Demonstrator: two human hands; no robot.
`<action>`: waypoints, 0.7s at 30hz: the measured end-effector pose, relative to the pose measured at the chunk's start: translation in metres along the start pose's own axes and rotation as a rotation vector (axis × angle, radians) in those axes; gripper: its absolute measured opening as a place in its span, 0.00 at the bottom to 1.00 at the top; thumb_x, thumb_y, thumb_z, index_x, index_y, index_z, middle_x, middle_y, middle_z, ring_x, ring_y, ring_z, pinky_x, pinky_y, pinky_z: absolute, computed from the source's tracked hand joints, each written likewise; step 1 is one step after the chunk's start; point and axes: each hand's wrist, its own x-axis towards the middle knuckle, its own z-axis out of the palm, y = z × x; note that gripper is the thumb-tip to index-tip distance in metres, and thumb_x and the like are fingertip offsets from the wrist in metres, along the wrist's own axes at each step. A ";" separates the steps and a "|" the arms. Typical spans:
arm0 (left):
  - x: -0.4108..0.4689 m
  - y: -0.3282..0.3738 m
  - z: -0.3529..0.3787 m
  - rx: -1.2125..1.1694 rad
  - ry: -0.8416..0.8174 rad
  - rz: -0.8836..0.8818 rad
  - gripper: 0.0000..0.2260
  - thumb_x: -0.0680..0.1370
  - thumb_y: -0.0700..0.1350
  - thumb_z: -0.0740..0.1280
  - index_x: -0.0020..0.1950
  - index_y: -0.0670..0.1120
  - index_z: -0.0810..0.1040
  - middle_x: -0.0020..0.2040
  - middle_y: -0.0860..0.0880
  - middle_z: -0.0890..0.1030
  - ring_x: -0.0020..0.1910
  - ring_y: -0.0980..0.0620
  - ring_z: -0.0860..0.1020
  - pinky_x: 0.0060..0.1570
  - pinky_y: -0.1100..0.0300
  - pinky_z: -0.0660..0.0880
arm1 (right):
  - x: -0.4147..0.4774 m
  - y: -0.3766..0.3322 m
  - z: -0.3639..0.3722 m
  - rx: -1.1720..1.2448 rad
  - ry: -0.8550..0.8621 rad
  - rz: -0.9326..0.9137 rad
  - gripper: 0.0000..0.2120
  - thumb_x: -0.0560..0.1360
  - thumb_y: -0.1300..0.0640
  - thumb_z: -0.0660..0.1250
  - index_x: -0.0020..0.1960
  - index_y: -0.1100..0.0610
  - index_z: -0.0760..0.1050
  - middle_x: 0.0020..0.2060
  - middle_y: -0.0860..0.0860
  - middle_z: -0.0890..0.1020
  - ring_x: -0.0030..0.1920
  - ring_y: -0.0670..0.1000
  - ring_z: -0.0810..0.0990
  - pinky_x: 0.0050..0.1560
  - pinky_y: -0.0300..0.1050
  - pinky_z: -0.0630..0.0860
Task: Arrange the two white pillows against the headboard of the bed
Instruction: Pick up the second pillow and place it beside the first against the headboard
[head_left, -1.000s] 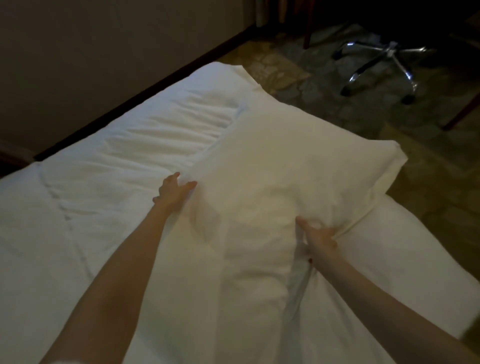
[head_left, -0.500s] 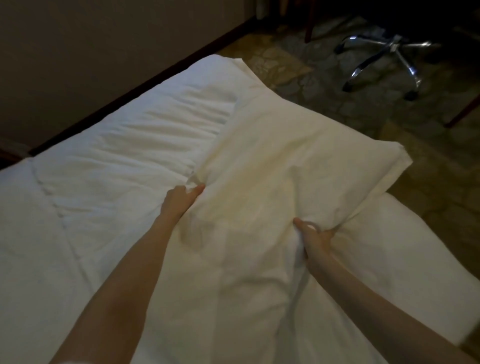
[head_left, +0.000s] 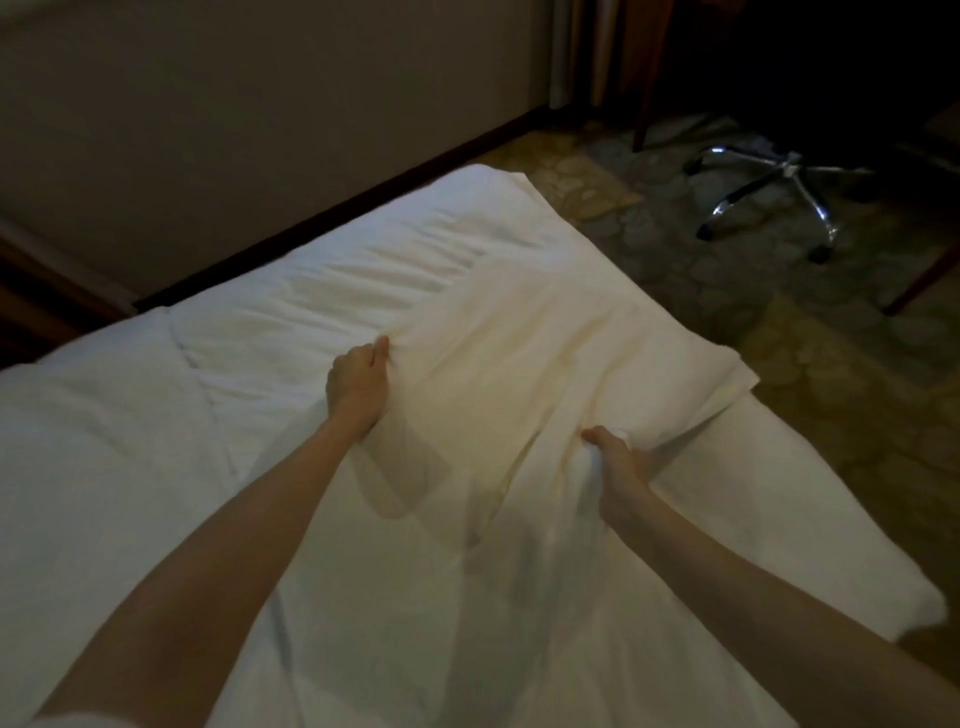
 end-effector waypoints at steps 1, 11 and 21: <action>-0.005 0.001 -0.014 -0.016 0.023 0.019 0.24 0.82 0.53 0.52 0.46 0.37 0.79 0.45 0.35 0.81 0.45 0.37 0.78 0.40 0.53 0.67 | -0.011 -0.003 -0.001 -0.003 -0.017 0.004 0.33 0.66 0.54 0.72 0.68 0.66 0.69 0.64 0.61 0.75 0.61 0.62 0.76 0.53 0.52 0.74; -0.073 -0.043 -0.164 -0.219 0.265 -0.045 0.23 0.81 0.53 0.53 0.39 0.38 0.78 0.42 0.35 0.82 0.43 0.39 0.79 0.42 0.54 0.69 | -0.149 -0.013 0.006 -0.055 -0.189 -0.117 0.30 0.67 0.55 0.70 0.66 0.63 0.70 0.61 0.60 0.76 0.53 0.60 0.74 0.49 0.50 0.70; -0.161 -0.132 -0.293 -0.313 0.445 -0.095 0.24 0.81 0.55 0.51 0.38 0.40 0.75 0.42 0.35 0.80 0.45 0.37 0.78 0.49 0.46 0.76 | -0.280 0.033 0.036 -0.108 -0.340 -0.218 0.34 0.70 0.55 0.69 0.72 0.60 0.63 0.68 0.59 0.70 0.66 0.63 0.70 0.52 0.57 0.70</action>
